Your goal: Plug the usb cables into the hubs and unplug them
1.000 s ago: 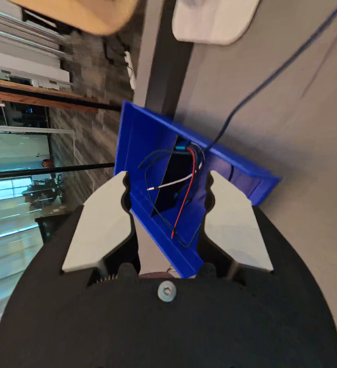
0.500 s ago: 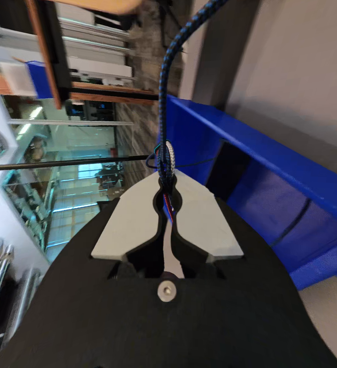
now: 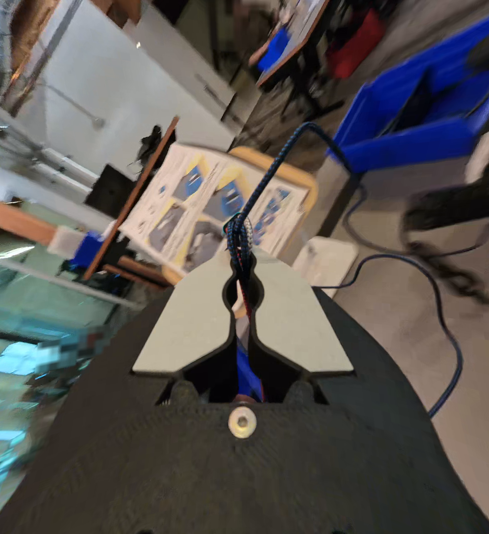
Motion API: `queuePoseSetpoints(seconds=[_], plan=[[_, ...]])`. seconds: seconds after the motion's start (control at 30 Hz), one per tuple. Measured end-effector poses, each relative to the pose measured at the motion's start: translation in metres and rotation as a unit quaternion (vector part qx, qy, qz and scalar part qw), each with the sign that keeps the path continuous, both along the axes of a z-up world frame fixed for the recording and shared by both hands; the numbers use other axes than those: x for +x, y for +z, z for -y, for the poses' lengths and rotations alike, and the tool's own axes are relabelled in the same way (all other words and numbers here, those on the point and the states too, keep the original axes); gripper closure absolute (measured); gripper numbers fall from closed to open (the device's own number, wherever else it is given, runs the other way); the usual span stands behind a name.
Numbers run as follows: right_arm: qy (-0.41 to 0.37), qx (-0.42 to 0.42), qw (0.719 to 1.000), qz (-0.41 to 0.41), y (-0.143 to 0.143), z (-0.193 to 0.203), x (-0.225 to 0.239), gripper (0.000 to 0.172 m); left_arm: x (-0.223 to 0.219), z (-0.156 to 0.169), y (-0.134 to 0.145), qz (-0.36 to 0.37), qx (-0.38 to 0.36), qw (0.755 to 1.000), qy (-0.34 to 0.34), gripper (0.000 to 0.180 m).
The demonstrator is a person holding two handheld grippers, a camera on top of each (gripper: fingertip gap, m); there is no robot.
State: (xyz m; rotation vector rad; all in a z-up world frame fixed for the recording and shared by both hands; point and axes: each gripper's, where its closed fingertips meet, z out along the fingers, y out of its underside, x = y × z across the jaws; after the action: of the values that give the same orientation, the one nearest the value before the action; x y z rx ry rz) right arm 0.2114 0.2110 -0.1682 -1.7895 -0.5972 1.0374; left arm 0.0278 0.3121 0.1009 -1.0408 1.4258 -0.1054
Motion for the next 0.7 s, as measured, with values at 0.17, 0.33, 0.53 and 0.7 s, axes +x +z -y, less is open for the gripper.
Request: queuePoseSetpoints(seconds=[0.17,0.33,0.53,0.7], plan=[[-0.023,-0.003,1.000,-0.008,0.001,-0.003,0.012,0.148,0.034,0.023,-0.086,0.008,-0.137,0.990,-0.040,0.179],[-0.047,-0.013,0.999,-0.015,-0.002,-0.009,0.021,0.148,0.043,-0.001,-0.212,-0.048,-0.254,0.966,-0.007,0.178],[-0.051,-0.029,0.997,-0.040,-0.005,-0.013,0.019,0.148,0.040,0.009,-0.307,-0.161,-0.346,0.924,-0.021,0.170],[-0.053,-0.032,0.997,-0.051,-0.005,-0.015,0.018,0.148,0.028,0.007,-0.299,-0.152,-0.409,0.899,-0.033,0.122]])
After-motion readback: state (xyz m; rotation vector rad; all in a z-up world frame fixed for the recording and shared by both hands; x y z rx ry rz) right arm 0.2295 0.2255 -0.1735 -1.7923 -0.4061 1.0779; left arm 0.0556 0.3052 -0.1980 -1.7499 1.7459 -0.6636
